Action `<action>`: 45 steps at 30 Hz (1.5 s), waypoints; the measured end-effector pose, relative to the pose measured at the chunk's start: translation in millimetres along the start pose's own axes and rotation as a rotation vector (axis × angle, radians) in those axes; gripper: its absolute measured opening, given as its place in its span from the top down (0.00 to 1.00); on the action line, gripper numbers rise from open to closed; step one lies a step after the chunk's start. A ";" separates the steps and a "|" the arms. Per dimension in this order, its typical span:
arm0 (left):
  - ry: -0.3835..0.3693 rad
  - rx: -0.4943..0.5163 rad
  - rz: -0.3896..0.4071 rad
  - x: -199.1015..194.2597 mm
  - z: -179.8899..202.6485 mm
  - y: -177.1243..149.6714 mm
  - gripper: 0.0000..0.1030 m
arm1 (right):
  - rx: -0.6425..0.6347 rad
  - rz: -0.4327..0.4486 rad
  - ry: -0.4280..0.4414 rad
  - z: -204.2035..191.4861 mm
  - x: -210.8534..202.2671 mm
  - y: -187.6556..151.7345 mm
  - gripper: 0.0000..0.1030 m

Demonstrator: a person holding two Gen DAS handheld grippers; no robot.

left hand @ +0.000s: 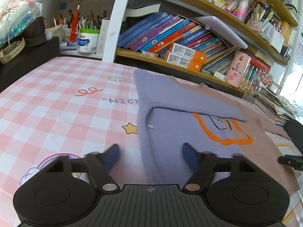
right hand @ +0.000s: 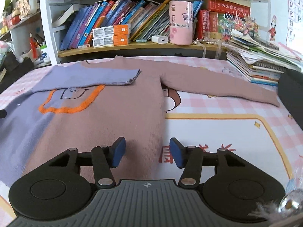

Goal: Fold clothes
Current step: 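Grasp the lavender side edge with the left gripper while the right gripper pins the pink body, then fold the lavender side edge inward over the body with the left gripper and release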

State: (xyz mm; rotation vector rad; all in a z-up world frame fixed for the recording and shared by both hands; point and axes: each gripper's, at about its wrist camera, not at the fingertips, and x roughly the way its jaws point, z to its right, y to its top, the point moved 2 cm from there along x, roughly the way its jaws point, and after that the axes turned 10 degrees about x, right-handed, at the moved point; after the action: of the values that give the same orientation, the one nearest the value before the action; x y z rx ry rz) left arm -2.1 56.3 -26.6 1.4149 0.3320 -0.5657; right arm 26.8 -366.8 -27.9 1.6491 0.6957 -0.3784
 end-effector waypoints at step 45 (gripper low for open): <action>0.041 -0.057 0.000 -28.3 -42.3 -12.9 0.92 | -0.069 -0.016 0.184 -39.6 4.0 -10.4 0.82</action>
State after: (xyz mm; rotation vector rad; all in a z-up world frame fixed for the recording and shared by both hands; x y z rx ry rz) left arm -27.9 102.1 -28.0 1.3725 0.3780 -0.5237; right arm 18.0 -326.6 -30.4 1.6270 0.8505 -0.2125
